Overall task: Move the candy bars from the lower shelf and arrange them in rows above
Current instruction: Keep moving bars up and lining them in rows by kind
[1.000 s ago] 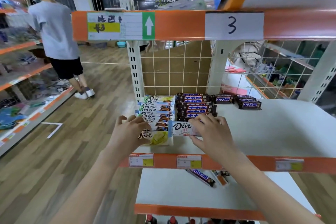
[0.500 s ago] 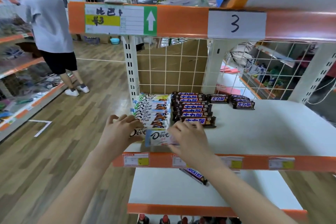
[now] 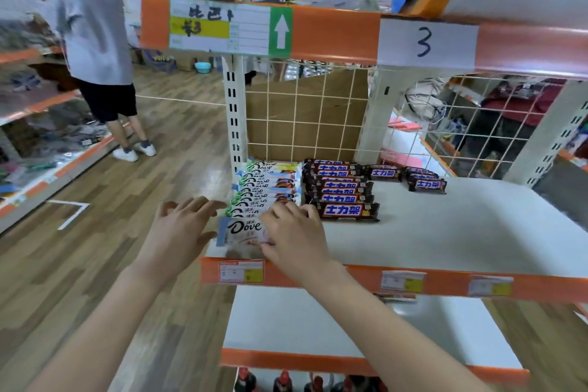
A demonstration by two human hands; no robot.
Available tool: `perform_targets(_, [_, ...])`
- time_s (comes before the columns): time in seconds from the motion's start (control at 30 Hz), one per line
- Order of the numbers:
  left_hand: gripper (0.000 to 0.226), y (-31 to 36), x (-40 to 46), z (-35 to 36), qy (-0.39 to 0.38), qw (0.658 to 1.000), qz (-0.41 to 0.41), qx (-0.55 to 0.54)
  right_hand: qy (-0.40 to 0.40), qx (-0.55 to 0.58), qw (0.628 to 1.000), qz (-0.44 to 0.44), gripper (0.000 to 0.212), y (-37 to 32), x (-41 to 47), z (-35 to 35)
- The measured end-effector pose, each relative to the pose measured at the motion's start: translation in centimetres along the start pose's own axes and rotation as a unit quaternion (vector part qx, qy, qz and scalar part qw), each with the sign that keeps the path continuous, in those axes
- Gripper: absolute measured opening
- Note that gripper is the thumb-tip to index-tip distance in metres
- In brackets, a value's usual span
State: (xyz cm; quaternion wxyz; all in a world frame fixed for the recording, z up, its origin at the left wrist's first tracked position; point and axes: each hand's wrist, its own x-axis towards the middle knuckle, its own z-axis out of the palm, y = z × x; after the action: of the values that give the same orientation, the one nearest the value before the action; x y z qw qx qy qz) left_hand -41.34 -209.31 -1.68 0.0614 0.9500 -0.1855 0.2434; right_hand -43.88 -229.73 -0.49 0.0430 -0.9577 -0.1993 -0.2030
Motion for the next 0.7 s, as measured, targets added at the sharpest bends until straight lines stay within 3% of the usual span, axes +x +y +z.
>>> perform_targets(0.27, [0.041,-0.43,-0.79,-0.43,0.003,1.000,-0.014,-0.011,-0.088,-0.004,0.996,0.012,0.028,-0.48,0.29,0.11])
perform_targets(0.47, [0.031,-0.27,-0.49,-0.14,0.016,1.000,-0.005,-0.012,-0.091,0.007,0.995,0.028,0.030,-0.35,0.56,0.25])
perform_targets(0.7, [0.033,0.43,0.04,-0.11,0.002,1.000,0.005,-0.004,-0.078,0.011,0.996,0.028,0.031,-0.04,0.36,0.11])
